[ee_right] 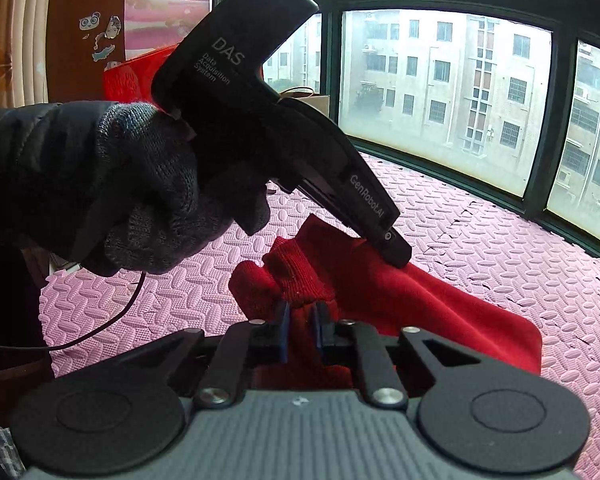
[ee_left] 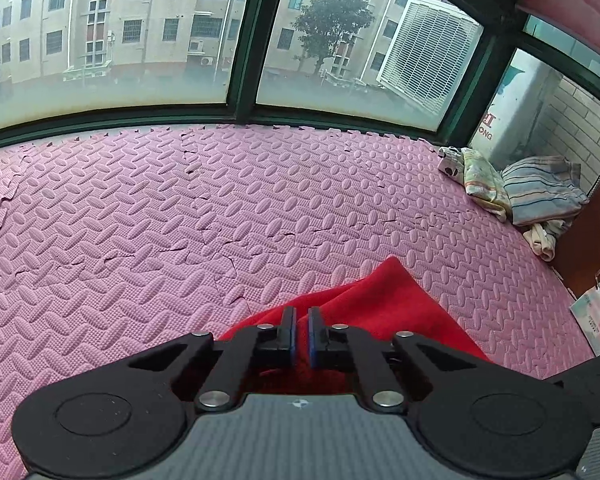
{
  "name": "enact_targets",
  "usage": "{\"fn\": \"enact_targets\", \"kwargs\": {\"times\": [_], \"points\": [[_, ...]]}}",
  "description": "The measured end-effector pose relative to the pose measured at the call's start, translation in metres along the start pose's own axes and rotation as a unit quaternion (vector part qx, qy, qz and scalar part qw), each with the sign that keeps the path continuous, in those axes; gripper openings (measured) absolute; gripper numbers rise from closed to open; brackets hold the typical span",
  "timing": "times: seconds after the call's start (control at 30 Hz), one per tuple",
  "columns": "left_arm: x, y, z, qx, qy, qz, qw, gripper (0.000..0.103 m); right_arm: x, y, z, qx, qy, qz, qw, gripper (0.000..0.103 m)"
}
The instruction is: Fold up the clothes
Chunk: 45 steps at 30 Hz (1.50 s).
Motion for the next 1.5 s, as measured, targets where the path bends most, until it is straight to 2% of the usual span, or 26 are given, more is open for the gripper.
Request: {"fn": "enact_targets", "kwargs": {"times": [0.07,0.53,0.67,1.03,1.27,1.5], "points": [[-0.003,0.000,-0.002,0.003,0.009,0.003,1.0000,0.006,0.002,-0.002,-0.006,0.001,0.001,-0.008,1.000,0.003],[-0.026,-0.020,-0.023,0.001,0.001,0.056,0.9984,0.006,0.001,-0.029,-0.035,-0.033,-0.010,-0.023,0.999,0.003],[-0.036,-0.024,-0.025,0.005,-0.016,0.090,0.9958,0.007,0.000,-0.030,-0.036,-0.033,-0.015,-0.030,0.999,0.003],[-0.052,-0.038,-0.037,0.011,-0.012,0.130,0.9914,0.007,-0.002,-0.033,-0.045,-0.031,-0.031,-0.031,0.999,0.004],[-0.054,-0.044,-0.041,0.027,-0.010,0.141,0.9897,0.007,-0.004,-0.034,-0.045,-0.034,-0.036,-0.036,0.998,0.004],[-0.067,-0.053,-0.049,0.046,-0.011,0.178,0.9829,0.007,-0.004,-0.031,-0.047,-0.038,-0.039,-0.041,0.998,0.004]]}}
Point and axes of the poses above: each gripper's, at about its wrist camera, not at the fingertips, and z roughly against the way its jaws point, x to its right, y to its top, the point moved 8 cm from there along -z, roughly the way its jaws point, and after that the axes turned 9 degrees about -z, right-handed, at the moved point
